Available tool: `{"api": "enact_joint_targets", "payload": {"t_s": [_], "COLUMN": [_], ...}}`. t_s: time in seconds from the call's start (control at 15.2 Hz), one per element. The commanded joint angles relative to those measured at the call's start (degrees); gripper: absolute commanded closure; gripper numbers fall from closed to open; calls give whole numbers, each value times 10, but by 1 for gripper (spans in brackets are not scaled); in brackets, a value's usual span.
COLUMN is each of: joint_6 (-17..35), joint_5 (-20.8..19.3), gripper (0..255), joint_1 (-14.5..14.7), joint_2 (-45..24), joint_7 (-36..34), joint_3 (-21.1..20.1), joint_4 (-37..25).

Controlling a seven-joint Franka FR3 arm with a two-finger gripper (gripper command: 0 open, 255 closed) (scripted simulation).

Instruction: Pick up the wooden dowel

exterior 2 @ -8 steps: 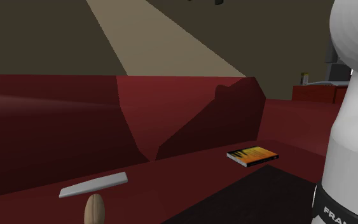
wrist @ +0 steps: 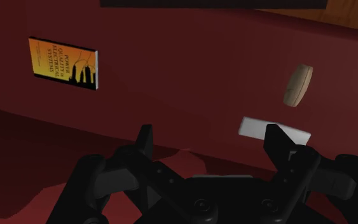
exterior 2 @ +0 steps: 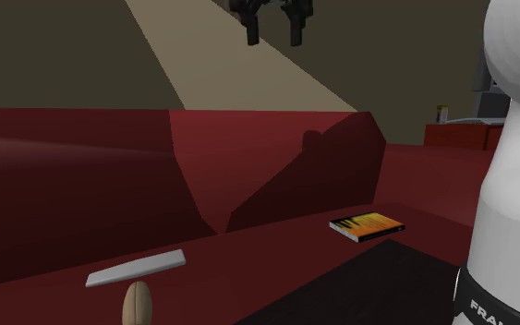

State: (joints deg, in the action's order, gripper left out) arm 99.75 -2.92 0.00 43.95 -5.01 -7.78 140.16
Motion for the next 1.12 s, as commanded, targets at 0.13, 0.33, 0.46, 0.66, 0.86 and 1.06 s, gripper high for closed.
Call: {"api": "enact_joint_targets", "payload": {"t_s": [0.13,0.33,0.46,0.66,0.86,1.06], "joint_6": [70,124,162,220,280,339], "joint_5": [16,26,31,36,34,21], "gripper": [0,0,0,0,0,0], "joint_1": [9,16,19,21,20,14], "joint_2": [-22,-51,-75,-119,-172,-234], "joint_7": [-37,-65,-84,-115,-150,-190], "joint_3": [-29,-53,-69,-95,-123,-153], "joint_4": [50,79,94,111,120,121]}}
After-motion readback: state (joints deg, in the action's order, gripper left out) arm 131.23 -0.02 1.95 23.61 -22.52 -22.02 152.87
